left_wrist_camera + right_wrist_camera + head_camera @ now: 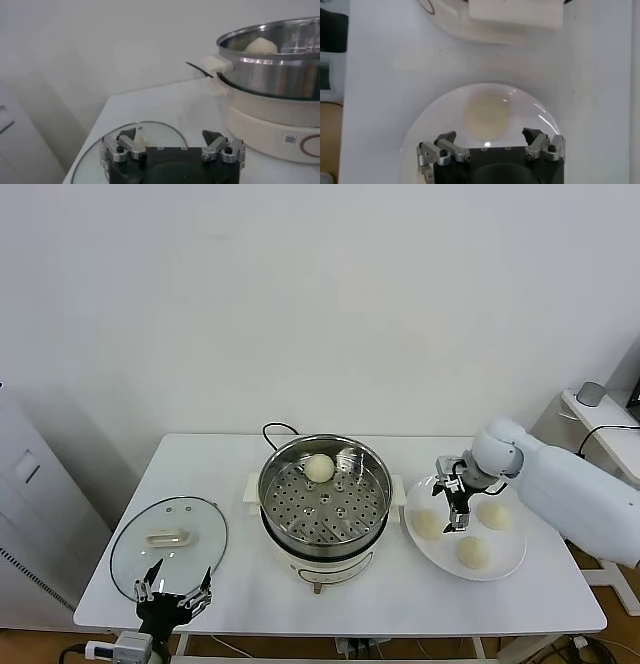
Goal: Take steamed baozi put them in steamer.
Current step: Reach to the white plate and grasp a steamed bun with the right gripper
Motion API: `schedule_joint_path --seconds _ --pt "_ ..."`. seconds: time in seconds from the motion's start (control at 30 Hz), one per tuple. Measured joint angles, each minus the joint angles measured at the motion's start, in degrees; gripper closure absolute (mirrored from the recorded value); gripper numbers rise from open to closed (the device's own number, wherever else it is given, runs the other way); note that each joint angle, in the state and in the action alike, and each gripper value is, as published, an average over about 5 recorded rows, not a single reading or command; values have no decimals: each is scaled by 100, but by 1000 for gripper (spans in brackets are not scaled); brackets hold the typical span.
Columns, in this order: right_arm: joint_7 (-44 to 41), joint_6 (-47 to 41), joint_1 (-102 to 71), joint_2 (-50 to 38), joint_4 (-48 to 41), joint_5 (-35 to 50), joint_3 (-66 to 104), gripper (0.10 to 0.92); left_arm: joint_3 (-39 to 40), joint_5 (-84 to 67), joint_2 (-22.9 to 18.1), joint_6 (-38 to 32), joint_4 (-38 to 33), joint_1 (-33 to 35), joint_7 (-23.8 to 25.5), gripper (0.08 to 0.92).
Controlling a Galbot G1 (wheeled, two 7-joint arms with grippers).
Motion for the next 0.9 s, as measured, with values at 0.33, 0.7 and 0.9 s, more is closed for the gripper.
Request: schedule_joint_path --seconds 0.33,0.7,0.9 --pt "210 75 -295 342 -351 -150 167 203 -2 24 0 2 77 -45 6 177" --pt "252 141 -428 514 -583 -346 284 203 1 38 0 36 97 -75 22 177" --pt "207 189 -465 534 -625 -381 339 203 8 50 0 50 97 -88 39 177"
